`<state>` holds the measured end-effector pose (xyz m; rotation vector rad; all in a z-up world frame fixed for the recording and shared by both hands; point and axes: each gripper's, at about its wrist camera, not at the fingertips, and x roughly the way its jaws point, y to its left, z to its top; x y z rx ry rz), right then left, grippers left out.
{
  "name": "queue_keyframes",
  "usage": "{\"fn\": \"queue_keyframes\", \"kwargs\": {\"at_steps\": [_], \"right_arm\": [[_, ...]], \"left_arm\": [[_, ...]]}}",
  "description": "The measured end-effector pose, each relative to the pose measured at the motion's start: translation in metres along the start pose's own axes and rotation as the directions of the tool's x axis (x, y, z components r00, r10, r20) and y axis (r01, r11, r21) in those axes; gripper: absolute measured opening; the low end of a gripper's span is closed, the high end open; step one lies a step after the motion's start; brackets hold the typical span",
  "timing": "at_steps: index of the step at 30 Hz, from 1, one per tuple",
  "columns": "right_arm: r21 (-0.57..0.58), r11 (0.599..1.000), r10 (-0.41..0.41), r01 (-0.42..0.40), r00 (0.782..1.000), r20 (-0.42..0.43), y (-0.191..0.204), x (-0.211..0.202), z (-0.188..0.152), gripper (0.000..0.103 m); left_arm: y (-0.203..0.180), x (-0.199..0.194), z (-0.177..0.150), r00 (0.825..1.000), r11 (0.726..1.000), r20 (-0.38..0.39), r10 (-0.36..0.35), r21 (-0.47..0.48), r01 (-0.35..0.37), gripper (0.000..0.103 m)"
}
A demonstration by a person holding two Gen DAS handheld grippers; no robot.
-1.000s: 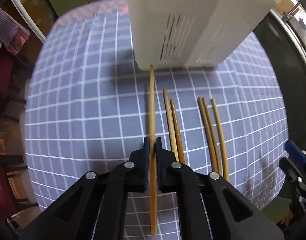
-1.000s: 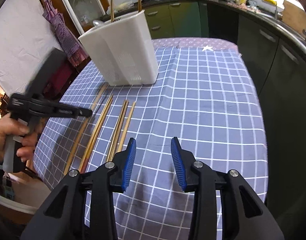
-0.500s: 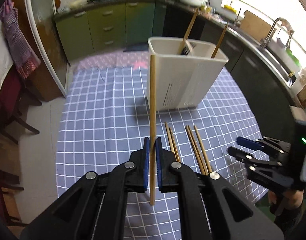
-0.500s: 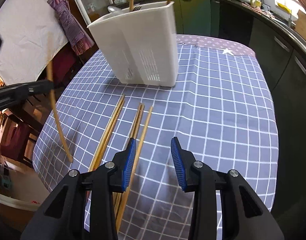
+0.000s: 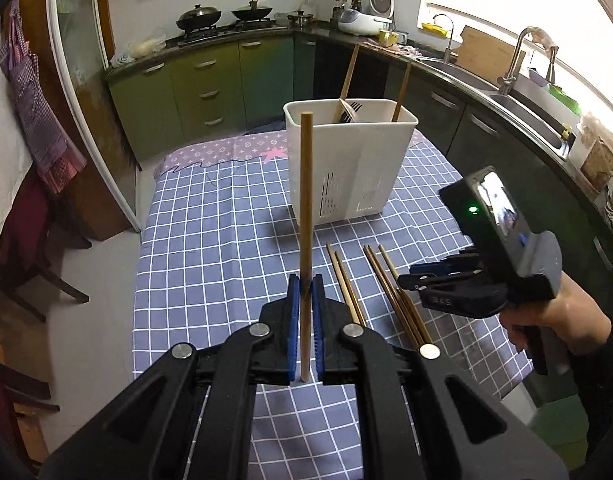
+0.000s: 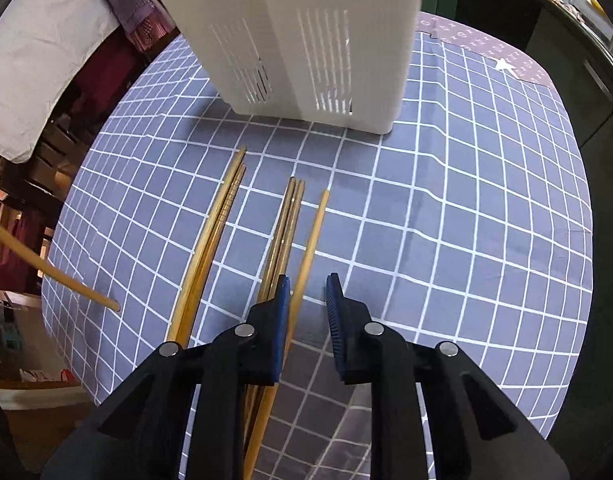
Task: Organize utensils
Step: 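Hold the chopstick upright with the left tool while the right tool grasps another chopstick, then carry both chopsticks over the caddy and open both tools to drop them inside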
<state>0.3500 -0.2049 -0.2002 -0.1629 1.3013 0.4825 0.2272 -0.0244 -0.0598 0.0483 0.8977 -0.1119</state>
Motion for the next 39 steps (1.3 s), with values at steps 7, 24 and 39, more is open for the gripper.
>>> {"fn": "queue_keyframes", "kwargs": {"at_steps": [7, 24, 39], "right_arm": [[-0.027, 0.997, -0.070, 0.070, 0.997, -0.016, 0.010, 0.011, 0.004, 0.014], [0.014, 1.000, 0.005, -0.010, 0.944, 0.330, 0.007, -0.111, -0.019, 0.007], [0.009, 1.000, 0.001, -0.007, 0.840, 0.543, 0.007, -0.198, -0.110, 0.007]], "left_arm": [[-0.001, -0.001, -0.001, 1.000, 1.000, 0.006, 0.001, 0.002, -0.001, 0.006], [-0.002, -0.004, -0.003, 1.000, 1.000, 0.008, 0.005, 0.016, -0.005, 0.006], [0.001, -0.007, -0.006, 1.000, 1.000, 0.016, -0.001, 0.016, 0.001, 0.006]]}}
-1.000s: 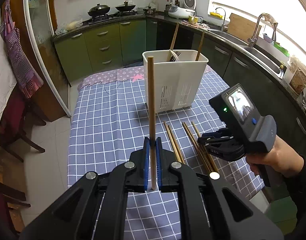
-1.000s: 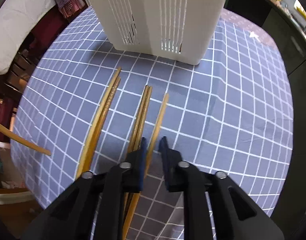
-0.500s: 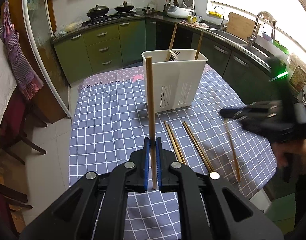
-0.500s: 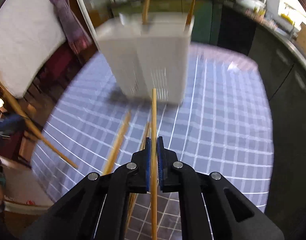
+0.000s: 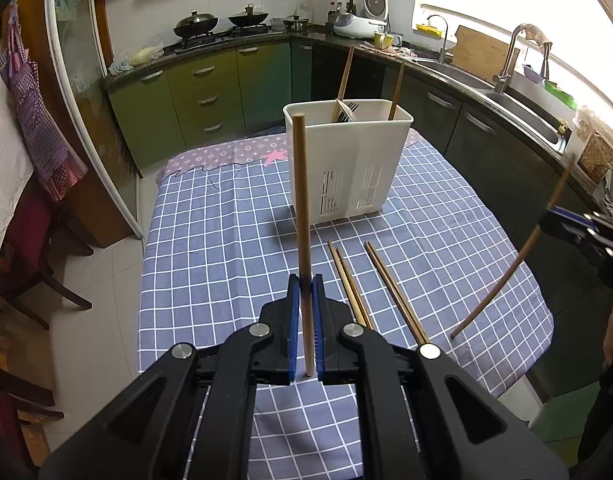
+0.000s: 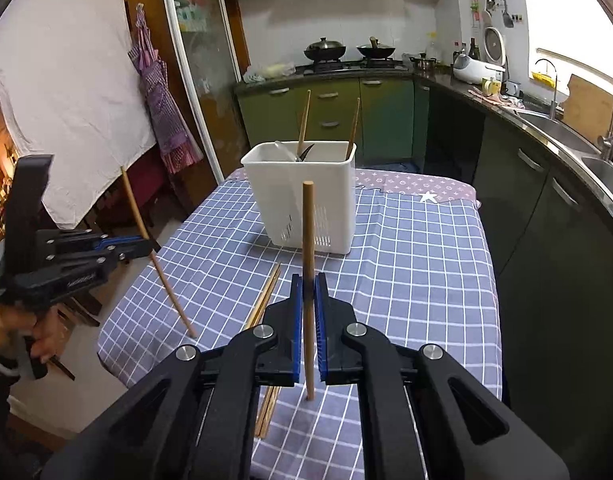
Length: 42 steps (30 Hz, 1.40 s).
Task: Organize utensils
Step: 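Carry both chopsticks over the caddy and open both tools to drop them inside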
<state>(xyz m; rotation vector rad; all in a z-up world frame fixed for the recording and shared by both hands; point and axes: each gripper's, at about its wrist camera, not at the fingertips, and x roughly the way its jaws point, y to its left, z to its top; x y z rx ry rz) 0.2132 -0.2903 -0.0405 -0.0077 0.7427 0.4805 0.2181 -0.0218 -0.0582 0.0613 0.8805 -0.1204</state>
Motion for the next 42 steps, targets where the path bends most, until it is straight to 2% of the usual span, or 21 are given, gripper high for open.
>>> {"fn": "queue_keyframes", "kwargs": {"at_steps": [15, 20, 24, 32, 35, 38, 42], "right_arm": [[0.018, 1.000, 0.004, -0.004, 1.000, 0.007, -0.007, -0.011, -0.009, 0.007], [0.019, 1.000, 0.006, -0.006, 1.000, 0.007, -0.006, -0.010, -0.010, 0.007], [0.025, 1.000, 0.009, -0.009, 1.000, 0.009, -0.008, -0.011, -0.012, 0.007], [0.039, 0.999, 0.013, -0.013, 1.000, 0.013, -0.013, -0.010, -0.011, 0.007], [0.041, 0.999, 0.015, -0.016, 1.000, 0.016, -0.014, -0.010, -0.012, 0.007], [0.040, 0.999, 0.015, -0.016, 1.000, 0.017, -0.015, -0.010, -0.013, 0.007], [0.042, 0.999, 0.019, -0.019, 1.000, 0.013, -0.015, -0.009, -0.012, 0.007]], "left_arm": [[0.001, -0.016, 0.015, 1.000, 1.000, 0.022, -0.003, -0.001, 0.003, 0.006], [0.003, -0.032, 0.050, 0.998, 1.000, 0.058, -0.015, -0.005, 0.015, 0.006], [0.002, -0.051, 0.089, 0.993, 1.000, 0.116, -0.018, -0.009, 0.019, 0.006], [-0.009, -0.079, 0.165, 0.960, 1.000, 0.279, -0.017, -0.015, 0.023, 0.006], [-0.014, -0.065, 0.183, 0.954, 1.000, 0.298, 0.008, -0.018, -0.003, 0.006], [-0.015, -0.034, 0.193, 0.963, 1.000, 0.270, 0.017, -0.030, -0.009, 0.006], [-0.015, 0.015, 0.191, 0.981, 0.999, 0.193, 0.025, -0.042, -0.018, 0.006]]}}
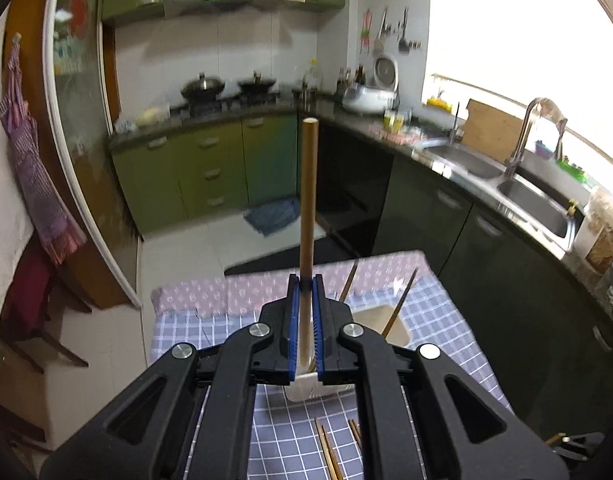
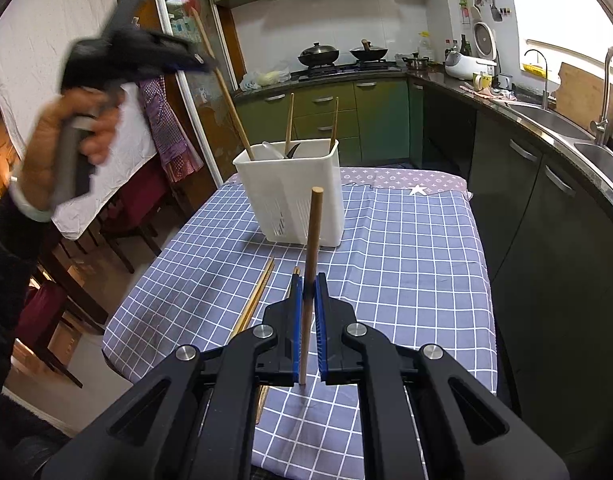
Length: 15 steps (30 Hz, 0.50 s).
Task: Organize utensils
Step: 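Carry both chopsticks over the caddy and open both tools to drop them inside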
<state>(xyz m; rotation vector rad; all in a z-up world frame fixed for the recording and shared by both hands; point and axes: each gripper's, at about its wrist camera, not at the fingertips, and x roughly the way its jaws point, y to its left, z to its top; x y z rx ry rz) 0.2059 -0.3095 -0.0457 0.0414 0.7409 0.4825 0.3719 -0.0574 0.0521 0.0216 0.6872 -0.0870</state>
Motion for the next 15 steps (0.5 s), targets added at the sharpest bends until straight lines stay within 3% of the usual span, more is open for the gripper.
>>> {"fn": "queue_keyframes", "kwargs": {"at_steps": [4, 7, 12, 15], "right_arm": [[-0.004, 1.000, -0.003, 0.003, 1.000, -0.002, 0.000, 0.002, 0.006, 0.007], [-0.010, 1.000, -0.002, 0.002, 1.000, 0.005, 0.002, 0.001, 0.013, 0.007], [-0.028, 1.000, 0.004, -0.004, 1.000, 0.030, 0.005, -0.003, 0.046, 0.007], [-0.031, 0.999, 0.013, -0.010, 0.997, 0.082, 0.006, -0.011, 0.081, 0.007]], "left_arm": [[-0.001, 0.036, -0.018, 0.996, 1.000, -0.087, 0.021, 0.007, -0.020, 0.007], [-0.002, 0.045, -0.031, 0.993, 0.999, -0.115, 0.030, 0.021, -0.028, 0.023], [0.002, 0.027, -0.039, 0.994, 1.000, -0.110, 0.014, 0.027, -0.011, 0.041], [0.011, 0.003, -0.044, 0.997, 1.000, -0.077, 0.001, 0.021, 0.001, 0.046]]}}
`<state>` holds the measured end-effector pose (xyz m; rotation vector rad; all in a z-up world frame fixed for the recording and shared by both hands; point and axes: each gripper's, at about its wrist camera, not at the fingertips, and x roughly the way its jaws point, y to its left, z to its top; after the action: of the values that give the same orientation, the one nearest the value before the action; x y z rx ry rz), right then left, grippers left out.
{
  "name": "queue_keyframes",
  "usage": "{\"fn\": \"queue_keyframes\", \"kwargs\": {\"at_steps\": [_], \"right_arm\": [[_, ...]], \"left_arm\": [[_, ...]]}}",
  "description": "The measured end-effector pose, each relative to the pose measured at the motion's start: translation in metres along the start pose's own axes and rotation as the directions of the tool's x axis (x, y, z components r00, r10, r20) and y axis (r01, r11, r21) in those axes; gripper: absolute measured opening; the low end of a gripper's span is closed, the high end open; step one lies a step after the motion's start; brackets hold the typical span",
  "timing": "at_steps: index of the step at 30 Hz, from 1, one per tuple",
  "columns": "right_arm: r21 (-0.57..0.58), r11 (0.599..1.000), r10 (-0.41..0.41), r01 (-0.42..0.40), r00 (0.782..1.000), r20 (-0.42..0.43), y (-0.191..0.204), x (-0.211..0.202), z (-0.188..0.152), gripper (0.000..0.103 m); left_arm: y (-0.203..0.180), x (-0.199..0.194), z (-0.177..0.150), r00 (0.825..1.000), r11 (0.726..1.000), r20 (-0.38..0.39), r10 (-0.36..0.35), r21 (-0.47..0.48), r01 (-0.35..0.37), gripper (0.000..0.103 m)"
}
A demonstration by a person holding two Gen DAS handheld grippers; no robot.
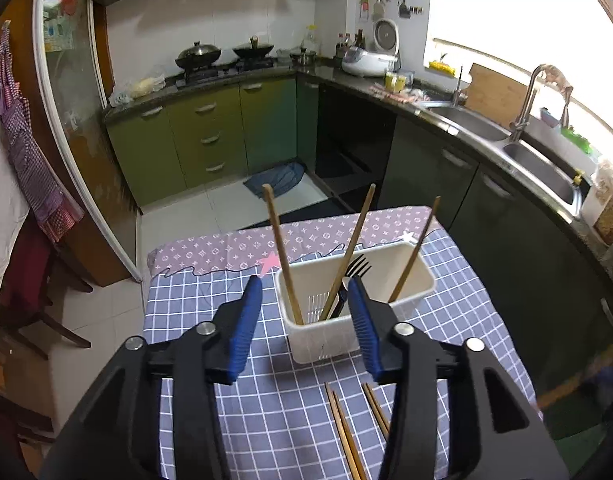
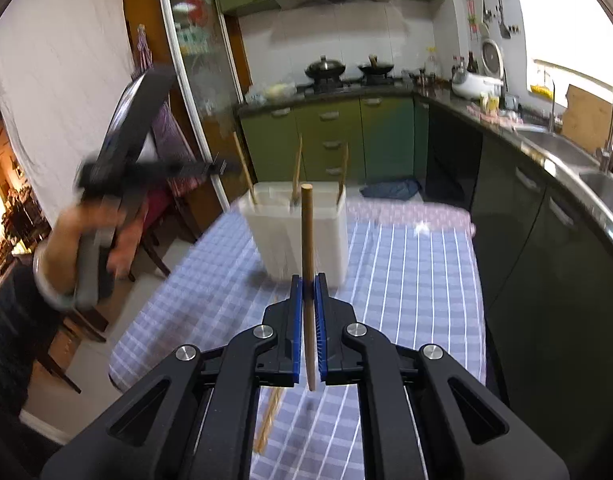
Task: Organize utensils
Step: 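Carry both chopsticks over the caddy and open both tools to drop them inside, then grasp a wooden chopstick from the cloth with the left tool and lift it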
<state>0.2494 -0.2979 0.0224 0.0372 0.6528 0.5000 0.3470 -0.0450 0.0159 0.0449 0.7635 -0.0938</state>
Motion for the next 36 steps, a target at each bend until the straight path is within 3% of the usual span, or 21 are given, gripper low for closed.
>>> {"fn": "queue_keyframes", "kwargs": {"at_steps": [3, 7, 10, 13, 19, 25, 27, 32, 36], "right_arm": [[0.014, 1.000, 0.012, -0.013, 0.996, 0.086, 0.002, -0.007, 0.045, 0.007], [0.057, 0.998, 0.015, -0.027, 0.979, 0.202, 0.004, -0.007, 0.103, 0.007], [0.089, 0.996, -0.023, 0.003, 0.973, 0.229, 0.001, 0.012, 0.134, 0.007], [0.104, 0.994, -0.064, 0.045, 0.980, 0.190, -0.002, 0.043, 0.148, 0.007], [0.083, 0.991, -0.106, 0.102, 0.993, 0.047, 0.000, 0.116, 0.133, 0.007], [0.035, 0.993, -0.114, 0.115, 0.993, -0.041, 0.008, 0.152, 0.114, 0.009], [0.027, 0.993, -0.113, 0.114, 0.993, -0.032, 0.008, 0.148, 0.110, 0.016], [0.027, 0.998, -0.060, 0.060, 0.998, 0.021, 0.008, 0.105, 0.095, 0.019], [-0.003, 0.999, -0.055, 0.055, 0.998, -0.019, 0.005, 0.079, 0.054, 0.028]], "left_arm": [[0.011, -0.023, -0.011, 1.000, 1.000, 0.013, -0.011, -0.018, 0.011, 0.058], [0.024, -0.042, -0.028, 1.000, 1.000, 0.006, -0.013, -0.019, 0.014, 0.059], [0.038, -0.051, -0.046, 1.000, 0.999, -0.011, -0.025, -0.037, 0.025, 0.063], [0.054, -0.055, -0.065, 0.999, 0.998, -0.042, -0.035, -0.059, 0.033, 0.065], [0.073, -0.049, -0.090, 0.993, 0.996, -0.104, -0.047, -0.082, 0.038, 0.067], [0.069, -0.035, -0.101, 0.983, 0.995, -0.169, -0.068, -0.085, 0.054, 0.067], [0.062, -0.031, -0.102, 0.981, 0.996, -0.180, -0.070, -0.072, 0.057, 0.067], [0.043, -0.019, -0.107, 0.972, 0.996, -0.221, -0.084, -0.051, 0.075, 0.067], [0.028, 0.004, -0.114, 0.952, 0.994, -0.288, -0.104, -0.065, 0.089, 0.067]]}}
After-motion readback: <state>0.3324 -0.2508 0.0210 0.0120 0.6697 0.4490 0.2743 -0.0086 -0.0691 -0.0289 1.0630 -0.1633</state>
